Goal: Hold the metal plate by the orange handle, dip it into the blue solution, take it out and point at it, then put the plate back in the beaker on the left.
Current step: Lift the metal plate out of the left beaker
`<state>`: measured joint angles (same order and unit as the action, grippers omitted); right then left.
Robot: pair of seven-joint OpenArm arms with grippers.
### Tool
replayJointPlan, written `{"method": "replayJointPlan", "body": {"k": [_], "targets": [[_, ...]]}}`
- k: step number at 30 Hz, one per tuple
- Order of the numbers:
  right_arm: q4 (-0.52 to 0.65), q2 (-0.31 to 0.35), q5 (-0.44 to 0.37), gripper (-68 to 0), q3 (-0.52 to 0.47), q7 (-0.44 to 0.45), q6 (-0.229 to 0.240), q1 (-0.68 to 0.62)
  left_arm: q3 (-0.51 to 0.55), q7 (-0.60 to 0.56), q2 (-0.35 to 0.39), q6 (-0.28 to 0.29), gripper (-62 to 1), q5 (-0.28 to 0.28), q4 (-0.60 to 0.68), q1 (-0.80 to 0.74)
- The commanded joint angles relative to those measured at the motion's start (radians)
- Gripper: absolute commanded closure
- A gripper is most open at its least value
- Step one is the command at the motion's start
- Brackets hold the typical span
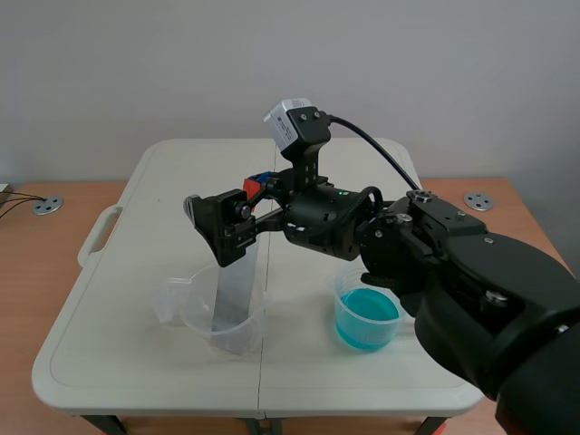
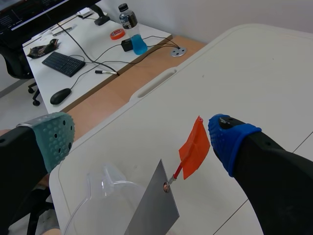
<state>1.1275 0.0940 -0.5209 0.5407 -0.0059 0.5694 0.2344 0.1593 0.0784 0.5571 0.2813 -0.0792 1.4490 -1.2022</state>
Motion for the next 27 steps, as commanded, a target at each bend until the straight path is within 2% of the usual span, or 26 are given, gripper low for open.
{"method": "replayJointPlan", "body": {"k": [1, 4, 7, 13, 20, 27], "targets": [[0.008, -0.003, -0.01, -54.1, -0.001, 0.011, 0.004, 0.021, -0.004, -0.003, 0.006, 0.002, -2.8, -0.006, 0.016, -0.008], [0.008, -0.003, -0.011, -52.8, -0.001, 0.011, 0.004, 0.021, -0.004, -0.003, 0.006, 0.002, -2.7, -0.006, 0.016, -0.008], [0.008, -0.003, -0.011, -46.9, -0.001, 0.011, 0.004, 0.02, -0.004, -0.003, 0.006, 0.002, -2.8, -0.006, 0.016, -0.006], [0.008, -0.003, -0.011, -40.4, -0.001, 0.013, 0.003, 0.02, -0.004, 0.001, 0.006, 0.002, -2.7, -0.006, 0.016, 0.008], [0.008, -0.003, -0.011, -27.5, -0.001, 0.015, 0.003, 0.02, -0.004, 0.001, 0.006, 0.002, -2.8, -0.006, 0.016, 0.008], [0.008, -0.003, -0.011, -19.6, -0.001, 0.024, 0.004, 0.02, -0.004, 0.001, 0.006, 0.002, -2.8, -0.006, 0.016, 0.008]]}}
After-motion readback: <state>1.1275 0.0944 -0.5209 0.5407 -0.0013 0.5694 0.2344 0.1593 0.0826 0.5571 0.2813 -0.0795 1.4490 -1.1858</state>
